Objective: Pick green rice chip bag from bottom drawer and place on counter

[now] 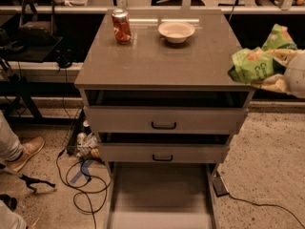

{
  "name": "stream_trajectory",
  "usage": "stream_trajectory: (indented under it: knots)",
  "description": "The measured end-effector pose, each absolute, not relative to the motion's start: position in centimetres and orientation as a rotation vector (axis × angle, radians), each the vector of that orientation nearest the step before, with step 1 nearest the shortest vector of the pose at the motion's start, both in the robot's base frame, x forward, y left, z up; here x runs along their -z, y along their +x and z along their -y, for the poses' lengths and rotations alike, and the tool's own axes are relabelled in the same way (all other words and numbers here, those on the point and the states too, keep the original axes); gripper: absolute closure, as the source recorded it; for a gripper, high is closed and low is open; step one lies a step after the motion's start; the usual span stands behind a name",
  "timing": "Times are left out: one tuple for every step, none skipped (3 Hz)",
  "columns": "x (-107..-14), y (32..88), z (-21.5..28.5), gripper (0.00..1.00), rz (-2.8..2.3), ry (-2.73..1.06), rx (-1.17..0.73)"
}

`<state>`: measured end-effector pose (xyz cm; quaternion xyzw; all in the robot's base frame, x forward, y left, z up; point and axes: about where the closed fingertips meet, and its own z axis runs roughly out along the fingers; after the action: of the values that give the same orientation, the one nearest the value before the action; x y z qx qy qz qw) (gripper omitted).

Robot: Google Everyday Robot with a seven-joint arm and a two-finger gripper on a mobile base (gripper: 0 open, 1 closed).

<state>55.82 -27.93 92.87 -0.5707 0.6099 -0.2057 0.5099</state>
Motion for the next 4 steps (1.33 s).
stream_trajectory:
  knots:
    - [-96.2,59.8,25.4,1.0,-1.404,-1.343,0.44]
    - [-97.5,64.3,22.1,1.0,-1.366,-1.315,0.333]
    - [-97.2,68.4,18.0,0.82,-1.372,-1.351,0.241]
    - [-94.9,72.0,14.3,0.59,-1.414,-1.408,0.181]
